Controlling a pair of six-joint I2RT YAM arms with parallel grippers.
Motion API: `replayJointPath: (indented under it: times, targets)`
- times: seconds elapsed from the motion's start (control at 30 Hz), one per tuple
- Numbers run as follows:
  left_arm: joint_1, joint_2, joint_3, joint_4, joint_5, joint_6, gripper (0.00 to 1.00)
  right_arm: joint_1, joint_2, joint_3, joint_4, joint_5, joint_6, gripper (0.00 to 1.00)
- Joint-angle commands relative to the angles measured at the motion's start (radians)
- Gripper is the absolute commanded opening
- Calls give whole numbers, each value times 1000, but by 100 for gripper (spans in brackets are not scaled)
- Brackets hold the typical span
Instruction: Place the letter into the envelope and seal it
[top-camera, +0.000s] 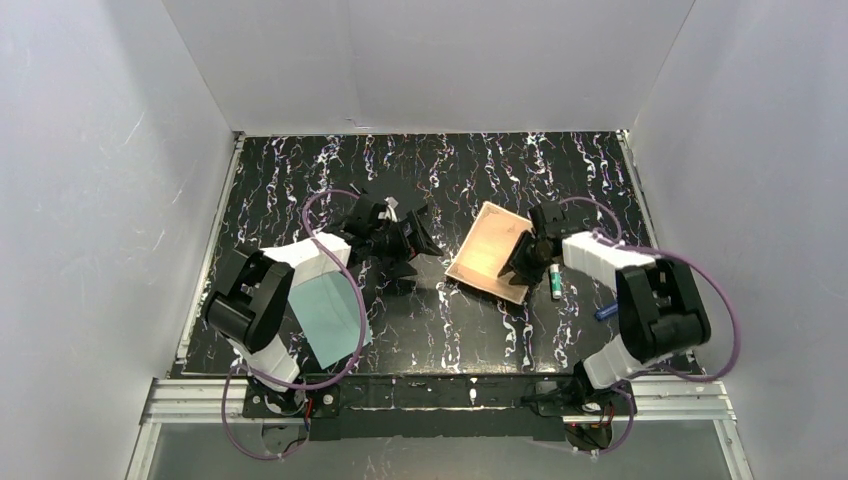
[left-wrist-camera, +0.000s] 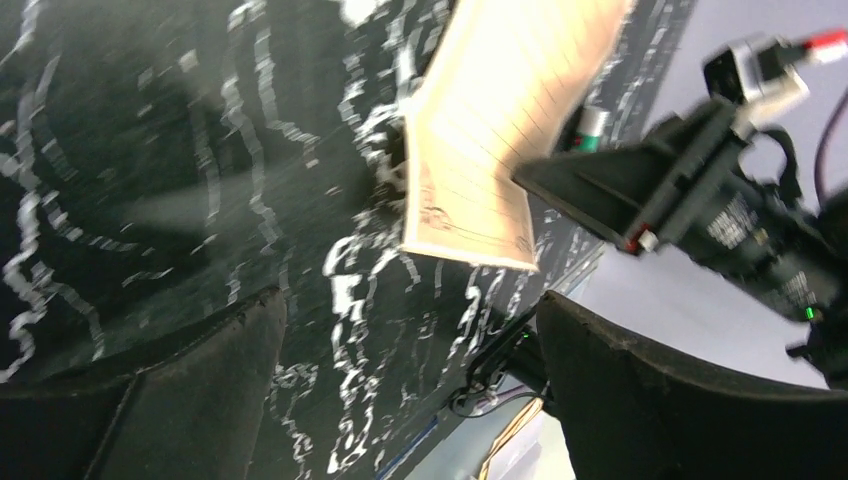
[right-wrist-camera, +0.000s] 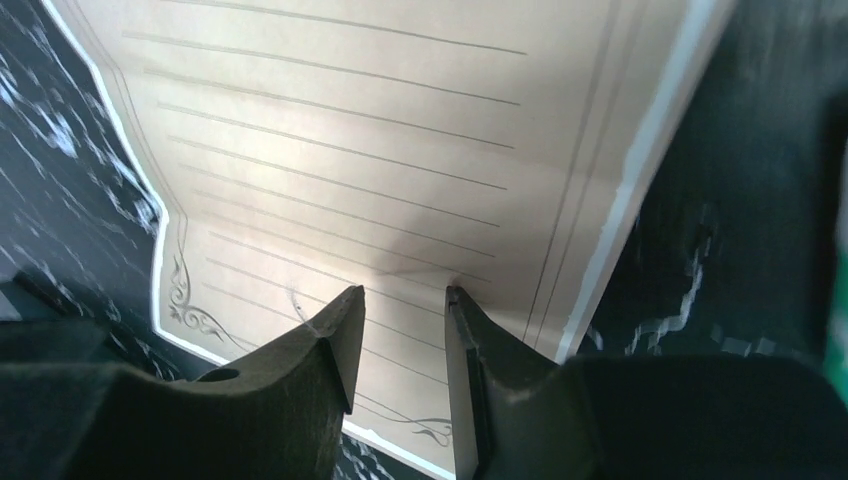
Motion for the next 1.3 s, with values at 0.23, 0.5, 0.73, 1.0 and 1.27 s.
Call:
replayJointPath:
  times: [0.23, 0.5, 0.73, 1.0, 1.27]
  targets:
    - [-3, -252, -227, -11, -134, 14, 95, 231, -130, -327, 287, 79, 581, 47]
    - [-3, -188, -309, 122, -71, -73, 95, 283, 6, -244, 336, 58, 551, 45]
    - [-3, -62, -285, 279, -67, -132, 93, 295, 72, -158, 289, 31, 454, 43]
    - [-3, 13, -265, 339, -121, -162, 60, 297, 96, -135, 365, -49, 443, 43]
    - [-2, 86, -157, 339, -11, -44, 3, 296, 143, -74, 427, -131, 400, 43]
